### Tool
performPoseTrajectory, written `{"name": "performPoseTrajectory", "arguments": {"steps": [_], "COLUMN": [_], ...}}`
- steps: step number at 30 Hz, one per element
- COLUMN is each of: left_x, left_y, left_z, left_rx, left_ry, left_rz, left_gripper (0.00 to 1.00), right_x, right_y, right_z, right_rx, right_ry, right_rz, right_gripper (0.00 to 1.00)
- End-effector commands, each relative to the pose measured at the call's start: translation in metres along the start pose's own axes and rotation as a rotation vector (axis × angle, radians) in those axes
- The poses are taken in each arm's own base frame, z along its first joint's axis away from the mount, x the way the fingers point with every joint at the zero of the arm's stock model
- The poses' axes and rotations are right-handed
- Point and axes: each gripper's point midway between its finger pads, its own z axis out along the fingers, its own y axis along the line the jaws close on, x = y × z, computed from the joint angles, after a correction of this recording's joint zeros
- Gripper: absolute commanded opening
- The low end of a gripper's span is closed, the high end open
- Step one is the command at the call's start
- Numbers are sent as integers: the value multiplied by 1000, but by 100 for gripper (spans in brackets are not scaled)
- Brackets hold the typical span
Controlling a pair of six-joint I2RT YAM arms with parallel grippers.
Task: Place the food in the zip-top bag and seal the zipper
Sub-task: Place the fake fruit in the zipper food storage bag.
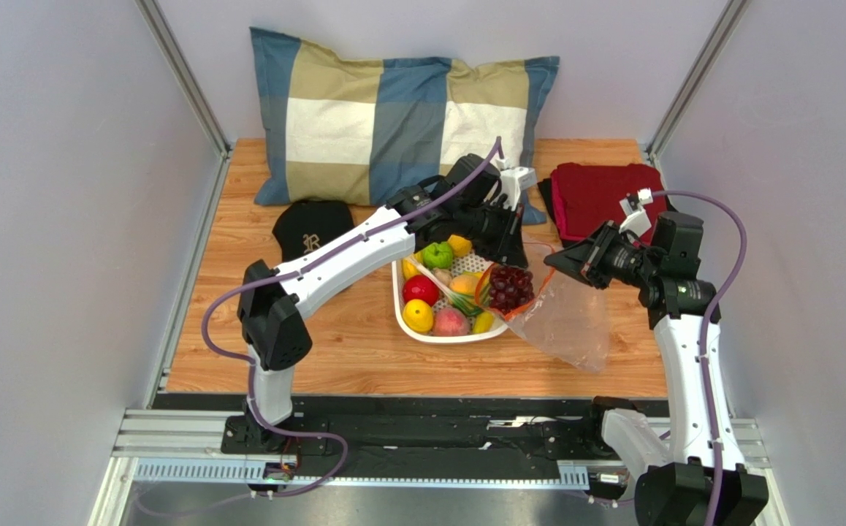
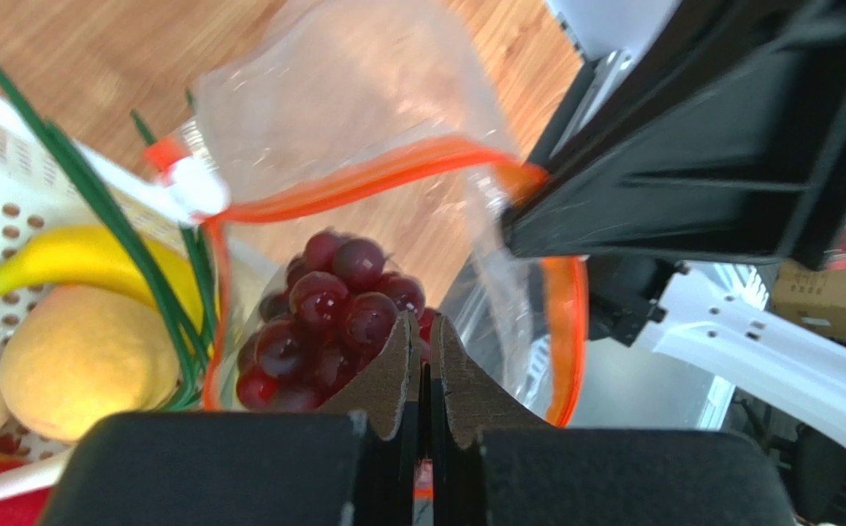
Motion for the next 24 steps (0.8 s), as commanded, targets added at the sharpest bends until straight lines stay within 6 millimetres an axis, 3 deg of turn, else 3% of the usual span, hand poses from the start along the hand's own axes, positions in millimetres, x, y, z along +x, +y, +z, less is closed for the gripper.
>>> {"name": "performPoseTrajectory", "arguments": {"steps": [1, 3, 6, 10, 11, 13, 14, 16, 17, 20, 24], "left_x": [-37, -33, -16, -8, -13, -15, -23, -23, -25, -30, -34], "left_y": [-53, -67, -56, -26, -25, -13, -20, -13, -19, -7, 23], "left_z": [-17, -16, -4, -6, -14, -22, -35, -46, -58, -82, -106], "left_rx": [132, 169, 135, 55, 56, 44, 68, 61, 84, 84, 65], "left_ry": [-118, -116, -74, -46, -66, -81, -119, -139, -149, -169, -207], "left_rz": [76, 105, 87, 44, 45, 38, 63, 99, 124, 167, 312], "left_gripper": [0, 0, 0, 36, 58, 70, 84, 94, 95, 94, 92], "right_x": [1, 1, -1, 3, 4, 6, 7, 8, 8, 7, 5], "right_y": [20, 21, 26, 29, 27, 22, 20, 15, 13, 12, 15], "right_z": [0, 1, -1, -4, -4, -3, -3, -1, 0, 0, -8], "right_rx": [-98, -102, -112, -123, -116, -104, -98, -86, -81, -70, -47], "right_ry": [14, 16, 18, 26, 31, 32, 34, 37, 39, 35, 32], "right_rz": [9, 16, 1, -20, -20, -18, -22, -15, -12, -15, -70], "right_gripper": [0, 0, 0, 0, 0, 0, 0, 0, 0, 0, 0]}}
